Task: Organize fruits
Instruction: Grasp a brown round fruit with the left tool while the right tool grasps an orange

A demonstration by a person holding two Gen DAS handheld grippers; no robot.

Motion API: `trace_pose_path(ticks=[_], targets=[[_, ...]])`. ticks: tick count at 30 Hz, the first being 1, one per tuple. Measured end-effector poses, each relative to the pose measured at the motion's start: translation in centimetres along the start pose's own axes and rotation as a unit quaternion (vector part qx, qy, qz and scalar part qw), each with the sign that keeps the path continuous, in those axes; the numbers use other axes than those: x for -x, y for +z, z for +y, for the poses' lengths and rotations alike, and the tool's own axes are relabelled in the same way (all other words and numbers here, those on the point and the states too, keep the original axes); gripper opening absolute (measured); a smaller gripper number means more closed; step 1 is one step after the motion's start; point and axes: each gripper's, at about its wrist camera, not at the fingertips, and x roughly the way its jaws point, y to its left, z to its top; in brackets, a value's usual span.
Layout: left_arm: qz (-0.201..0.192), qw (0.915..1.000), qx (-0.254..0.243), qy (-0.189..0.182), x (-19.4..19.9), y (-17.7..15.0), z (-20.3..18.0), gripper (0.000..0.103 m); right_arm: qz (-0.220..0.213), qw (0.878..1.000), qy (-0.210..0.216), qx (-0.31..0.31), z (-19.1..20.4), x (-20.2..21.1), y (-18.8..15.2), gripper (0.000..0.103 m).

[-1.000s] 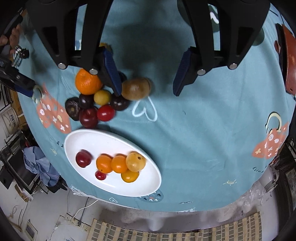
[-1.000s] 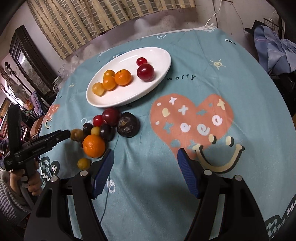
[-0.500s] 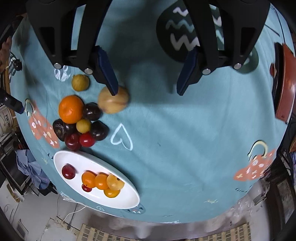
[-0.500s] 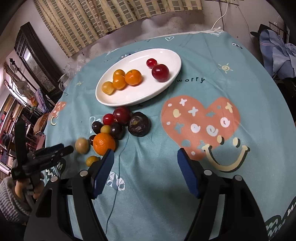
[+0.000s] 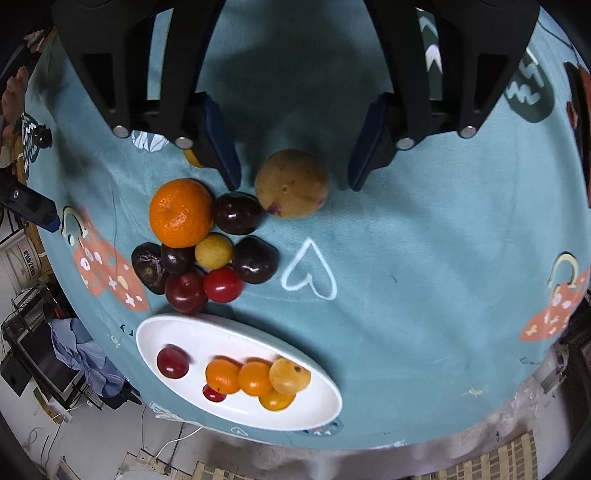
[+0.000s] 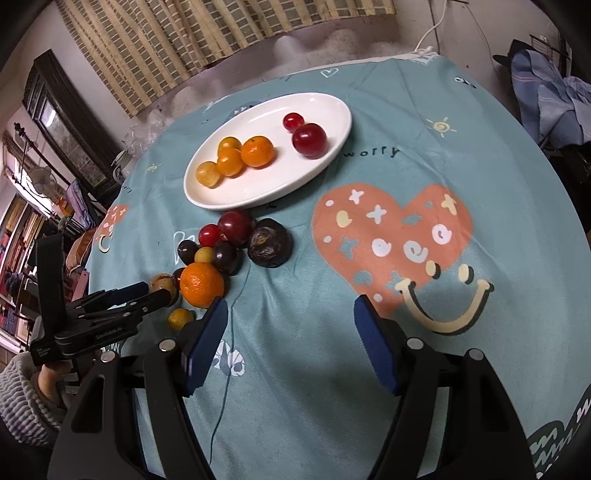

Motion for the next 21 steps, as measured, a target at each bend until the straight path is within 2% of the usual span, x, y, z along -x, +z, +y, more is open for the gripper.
trace_pose_path(ticks=[2, 9, 15, 21], targets=[[0.005, 0.9999, 0.005, -0.008, -0.6, 0.1, 0.2, 0.045, 0.001, 1.0, -0.001, -0.001, 0.0, 0.0, 0.0, 0.071], [-0.005, 0.9999, -0.012, -0.01, -0.9, -0.1, -0.1, 0.042, 0.008, 1.0, 0.001, 0.01, 0.5, -0.4, 0.0, 0.071], [-0.014, 0.9999, 0.006, -0.005, 0.5, -0.6, 0.7, 0.041, 0.007, 0.999, 0.011, 0.042, 1.7, -0.9, 0.0, 0.071], [-0.027, 0.9991, 0.031, 0.012, 2.7, -1.6, 3.0, 0.041, 0.031, 0.991, 0.066, 0.109, 6.0, -3.3, 0.4, 0.071]])
